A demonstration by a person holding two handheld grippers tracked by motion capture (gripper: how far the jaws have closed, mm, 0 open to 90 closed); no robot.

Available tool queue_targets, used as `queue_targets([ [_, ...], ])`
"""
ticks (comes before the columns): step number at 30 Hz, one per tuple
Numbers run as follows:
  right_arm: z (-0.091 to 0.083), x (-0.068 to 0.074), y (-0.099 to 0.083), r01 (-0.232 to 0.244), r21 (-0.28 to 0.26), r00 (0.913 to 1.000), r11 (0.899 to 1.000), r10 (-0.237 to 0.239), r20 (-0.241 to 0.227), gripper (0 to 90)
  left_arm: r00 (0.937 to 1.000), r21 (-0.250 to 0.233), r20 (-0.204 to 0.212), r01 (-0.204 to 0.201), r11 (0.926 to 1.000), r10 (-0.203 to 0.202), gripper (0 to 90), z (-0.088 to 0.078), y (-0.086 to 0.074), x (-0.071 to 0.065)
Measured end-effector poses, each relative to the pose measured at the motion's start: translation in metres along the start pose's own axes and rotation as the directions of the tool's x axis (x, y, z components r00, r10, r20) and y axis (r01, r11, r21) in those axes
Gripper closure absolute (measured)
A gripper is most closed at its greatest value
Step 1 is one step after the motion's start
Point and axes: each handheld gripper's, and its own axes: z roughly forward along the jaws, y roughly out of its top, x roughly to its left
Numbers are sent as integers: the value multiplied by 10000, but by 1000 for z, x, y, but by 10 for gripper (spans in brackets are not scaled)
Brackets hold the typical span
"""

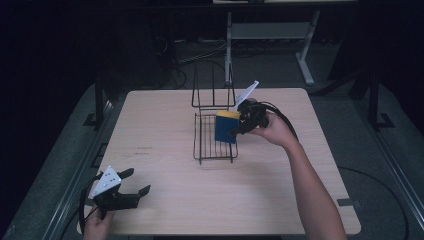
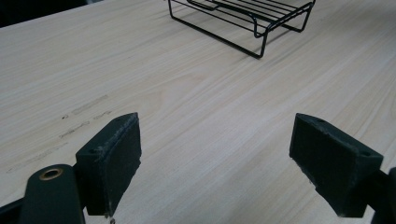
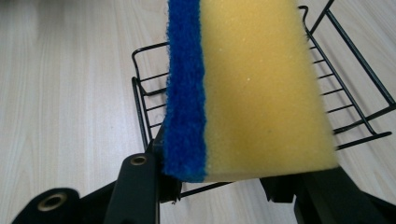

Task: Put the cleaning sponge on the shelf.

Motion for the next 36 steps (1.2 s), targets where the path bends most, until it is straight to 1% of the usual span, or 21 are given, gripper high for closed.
queue_targets([
  [2, 1, -2, 2, 24, -27, 10000, 10000, -24, 45, 559, 10000, 0, 3, -15, 10000, 15, 162, 0, 0, 0],
  [4, 2, -4, 2, -96, -179, 9999, 9998, 95, -72, 559, 10000, -16, -1, -17, 10000, 17, 162, 0, 0, 0],
  [5, 4, -5, 2, -105, -170, 9999, 9998, 104, -73, 559, 10000, -3, 4, 0, 10000, 0, 162, 0, 0, 0],
  [8, 11, -9, 0, -143, 28, 9998, 9999, 143, -116, 559, 10000, 5, 6, -9, 10000, 9, 162, 0, 0, 0],
  [11, 17, -9, 0, -139, -5, 9997, 9999, 139, -203, 559, 10000, -25, 8, 12, 10000, -12, 162, 0, -1, 1],
  [12, 19, -9, 1, -217, 55, 9995, 9997, 218, -223, 559, 10000, -26, 3, 12, 10000, -12, 162, 0, -1, 1],
  [13, 21, -9, 1, -115, 115, 9999, 9999, 116, -98, 559, 10000, -11, 7, -4, 10000, 4, 162, -1, 0, 1],
  [16, 25, -10, 2, -26, 159, 10000, 9999, 27, -37, 560, 10000, -11, -5, 21, 10000, -21, 162, -1, -1, 1],
  [17, 26, -10, 1, -86, 164, 9999, 9998, 87, -61, 560, 10000, -25, -6, 25, 10000, -25, 162, -1, -1, 1],
  [20, 27, -11, 0, -95, 211, 10000, 9997, 95, 21, 560, 10000, 12, -25, 30, 10000, -30, 162, -1, -1, 1],
  [22, 26, -12, -1, -72, 275, 9998, 9996, 67, 167, 559, 10000, 33, -9, 5, 10000, -5, 162, -1, -1, 1],
  [24, 26, -13, -1, -152, 245, 9998, 9996, 148, 139, 559, 10000, 15, 0, 10, 10000, -10, 162, -1, -1, 1],
  [25, 26, -13, -2, -103, 287, 9997, 9995, 97, 222, 559, 10000, -11, 0, 7, 10000, -7, 162, 0, -1, 1],
  [30, 28, -15, -3, -198, 277, 9997, 9994, 194, 160, 558, 10000, 22, 3, -11, 10000, 11, 162, 0, -1, 0],
  [36, 33, -17, -3, -173, 408, 9998, 9990, 168, 128, 559, 10000, -19, -35, 25, 10000, -25, 162, -2, -1, 1],
])
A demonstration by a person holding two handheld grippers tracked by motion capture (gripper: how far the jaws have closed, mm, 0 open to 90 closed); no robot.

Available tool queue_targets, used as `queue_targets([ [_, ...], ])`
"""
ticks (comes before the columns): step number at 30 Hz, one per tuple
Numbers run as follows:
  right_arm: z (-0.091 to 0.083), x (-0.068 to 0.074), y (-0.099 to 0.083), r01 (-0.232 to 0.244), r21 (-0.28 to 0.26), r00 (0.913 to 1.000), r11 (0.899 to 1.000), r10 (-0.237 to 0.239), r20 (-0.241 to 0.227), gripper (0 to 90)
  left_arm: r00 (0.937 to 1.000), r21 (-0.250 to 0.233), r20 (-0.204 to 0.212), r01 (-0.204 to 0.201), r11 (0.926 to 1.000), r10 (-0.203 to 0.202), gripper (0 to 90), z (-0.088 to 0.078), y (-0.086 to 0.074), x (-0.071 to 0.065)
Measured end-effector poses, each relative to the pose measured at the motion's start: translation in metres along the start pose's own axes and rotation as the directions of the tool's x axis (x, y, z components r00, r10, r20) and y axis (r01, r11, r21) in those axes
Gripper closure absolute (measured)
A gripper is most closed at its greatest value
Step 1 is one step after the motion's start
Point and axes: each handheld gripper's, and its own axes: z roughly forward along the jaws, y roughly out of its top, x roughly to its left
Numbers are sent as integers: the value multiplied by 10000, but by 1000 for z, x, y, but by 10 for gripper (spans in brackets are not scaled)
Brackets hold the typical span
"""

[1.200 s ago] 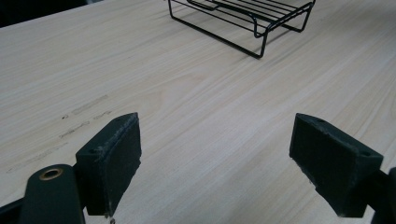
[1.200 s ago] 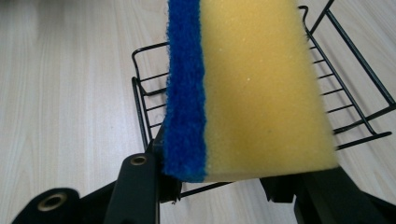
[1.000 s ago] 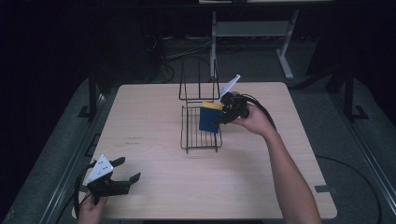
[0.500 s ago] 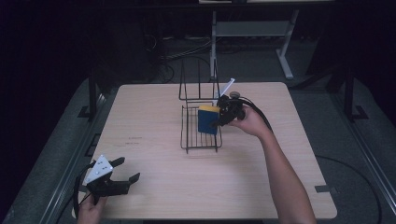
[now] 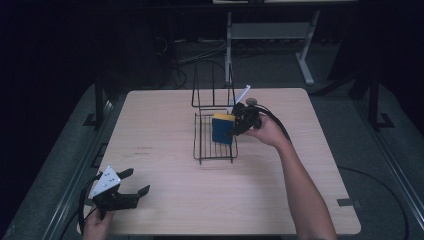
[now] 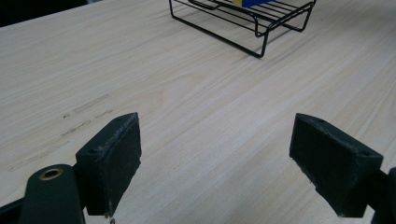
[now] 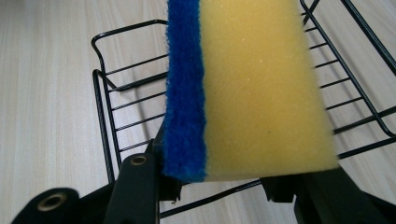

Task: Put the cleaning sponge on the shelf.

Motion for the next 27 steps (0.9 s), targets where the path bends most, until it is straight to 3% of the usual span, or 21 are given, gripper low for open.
queue_targets([
  [27, 0, 1, 0, -61, 84, 9999, 9999, 60, 124, 484, 10000, -35, -14, 1, 10000, -1, 162, 0, 0, 0],
])
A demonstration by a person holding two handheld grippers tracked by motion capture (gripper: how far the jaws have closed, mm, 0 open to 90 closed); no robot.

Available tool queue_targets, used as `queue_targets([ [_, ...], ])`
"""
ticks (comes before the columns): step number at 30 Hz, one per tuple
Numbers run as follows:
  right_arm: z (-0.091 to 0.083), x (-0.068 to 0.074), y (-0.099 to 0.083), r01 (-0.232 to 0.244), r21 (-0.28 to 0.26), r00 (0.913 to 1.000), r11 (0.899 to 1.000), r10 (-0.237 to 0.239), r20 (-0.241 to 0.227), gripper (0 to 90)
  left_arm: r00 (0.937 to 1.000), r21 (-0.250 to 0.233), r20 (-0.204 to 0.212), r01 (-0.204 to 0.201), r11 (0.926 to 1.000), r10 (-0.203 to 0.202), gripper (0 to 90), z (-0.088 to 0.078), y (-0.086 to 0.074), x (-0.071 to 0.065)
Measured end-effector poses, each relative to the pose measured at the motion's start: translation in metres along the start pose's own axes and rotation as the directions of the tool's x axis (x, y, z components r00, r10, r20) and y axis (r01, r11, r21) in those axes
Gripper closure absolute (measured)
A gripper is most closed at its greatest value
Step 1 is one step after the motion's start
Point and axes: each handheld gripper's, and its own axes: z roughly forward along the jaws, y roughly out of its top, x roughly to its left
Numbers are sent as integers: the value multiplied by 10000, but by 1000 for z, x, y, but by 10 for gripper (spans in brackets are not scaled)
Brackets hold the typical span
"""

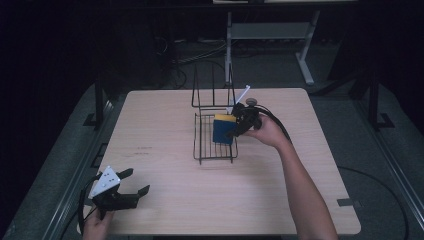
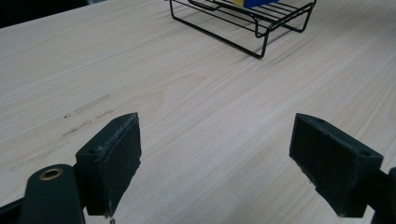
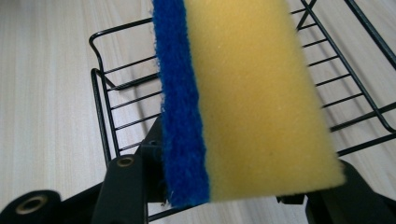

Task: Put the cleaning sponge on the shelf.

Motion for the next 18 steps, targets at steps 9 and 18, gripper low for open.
queue_targets([
  [9, -4, 1, -1, -74, -89, 10000, 9999, 74, 0, 449, 10000, 36, 6, -43, 10000, 43, 162, 0, 0, 0],
  [18, -3, 2, -1, -161, -43, 9999, 9999, 161, -34, 397, 10000, 54, 13, -27, 10000, 26, 162, 0, 0, 0],
])
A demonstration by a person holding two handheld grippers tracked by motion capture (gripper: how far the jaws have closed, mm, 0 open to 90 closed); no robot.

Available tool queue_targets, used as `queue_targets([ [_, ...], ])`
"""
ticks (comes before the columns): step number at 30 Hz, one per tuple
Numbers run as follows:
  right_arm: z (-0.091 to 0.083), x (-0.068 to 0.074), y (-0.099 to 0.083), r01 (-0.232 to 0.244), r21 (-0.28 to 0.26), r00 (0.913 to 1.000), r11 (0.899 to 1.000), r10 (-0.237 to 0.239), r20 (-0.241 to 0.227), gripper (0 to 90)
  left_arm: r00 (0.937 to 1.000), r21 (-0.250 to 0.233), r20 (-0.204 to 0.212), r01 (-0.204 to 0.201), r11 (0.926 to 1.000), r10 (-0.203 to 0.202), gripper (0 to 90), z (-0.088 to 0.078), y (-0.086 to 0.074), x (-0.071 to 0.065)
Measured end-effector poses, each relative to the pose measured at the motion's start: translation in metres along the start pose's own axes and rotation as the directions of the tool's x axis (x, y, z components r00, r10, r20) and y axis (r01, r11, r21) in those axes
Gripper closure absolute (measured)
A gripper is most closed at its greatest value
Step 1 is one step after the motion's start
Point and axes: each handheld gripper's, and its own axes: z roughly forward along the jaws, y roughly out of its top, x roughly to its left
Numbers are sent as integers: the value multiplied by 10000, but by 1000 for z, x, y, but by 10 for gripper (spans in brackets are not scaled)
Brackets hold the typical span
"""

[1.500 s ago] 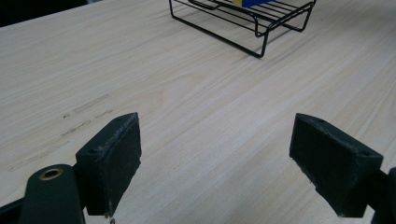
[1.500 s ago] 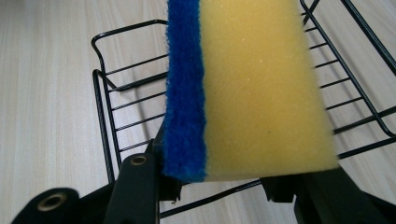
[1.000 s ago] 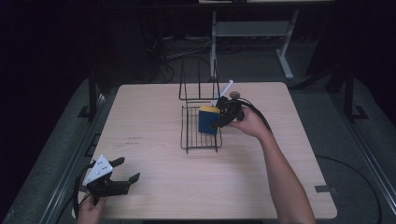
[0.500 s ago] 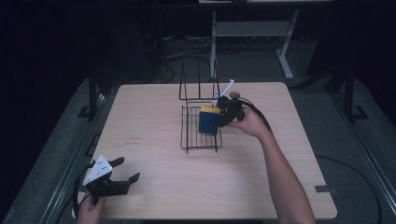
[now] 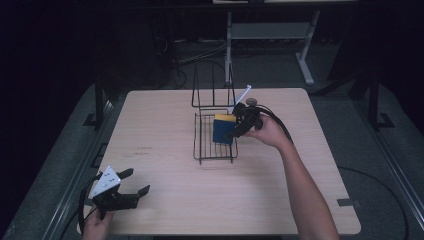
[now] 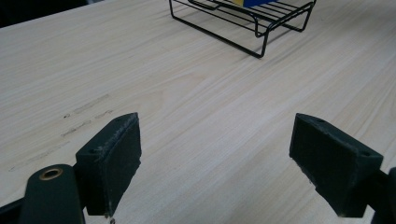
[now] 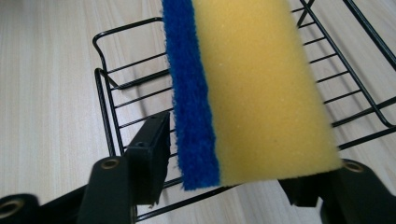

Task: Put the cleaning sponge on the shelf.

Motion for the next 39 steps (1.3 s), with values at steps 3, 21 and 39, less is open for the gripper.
queue_targets([
  [3, 0, 1, 0, -32, -50, 10000, 10000, 32, -11, 386, 10000, -4, -8, -2, 10000, 2, 162, 0, 0, 0],
  [21, -5, 4, -6, -113, -183, 9998, 9998, 117, 189, 293, 10000, 61, -13, 9, 10000, -9, 162, 2, 0, 1],
  [39, -12, 6, -13, -216, -289, 9995, 9994, 222, 215, 256, 10000, 139, 33, 67, 9999, -67, 162, 5, 0, 2],
])
